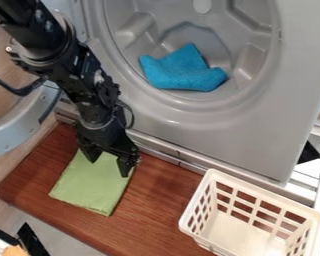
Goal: Move the green cloth to the middle
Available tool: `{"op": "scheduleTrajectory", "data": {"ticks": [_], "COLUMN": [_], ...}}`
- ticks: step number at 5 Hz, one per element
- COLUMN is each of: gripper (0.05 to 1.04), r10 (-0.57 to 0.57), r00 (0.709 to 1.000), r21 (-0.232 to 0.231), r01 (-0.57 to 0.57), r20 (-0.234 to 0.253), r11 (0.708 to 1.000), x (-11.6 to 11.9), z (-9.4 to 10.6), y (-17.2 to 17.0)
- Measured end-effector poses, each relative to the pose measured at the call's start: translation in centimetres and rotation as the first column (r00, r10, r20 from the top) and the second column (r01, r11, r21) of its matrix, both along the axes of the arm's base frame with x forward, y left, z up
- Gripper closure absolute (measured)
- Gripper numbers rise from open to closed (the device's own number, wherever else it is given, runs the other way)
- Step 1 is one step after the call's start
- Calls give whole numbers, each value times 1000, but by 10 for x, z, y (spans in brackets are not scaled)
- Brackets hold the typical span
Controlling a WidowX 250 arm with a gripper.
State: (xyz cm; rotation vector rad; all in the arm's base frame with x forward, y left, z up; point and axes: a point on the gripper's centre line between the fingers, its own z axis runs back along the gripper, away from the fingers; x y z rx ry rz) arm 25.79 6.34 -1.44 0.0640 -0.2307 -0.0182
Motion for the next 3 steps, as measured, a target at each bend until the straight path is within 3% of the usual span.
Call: {"op": "scheduleTrajectory", "data": {"ticks": [1, 3], "gripper": [83, 83], "r10": [5, 129], "r00": [1000, 991], "r21": [-9, -26], "r01": [-5, -129], "r20": [-21, -19], "r11": [1000, 991], "x": [-3, -6], "z": [-6, -13], "y": [-1, 39]}}
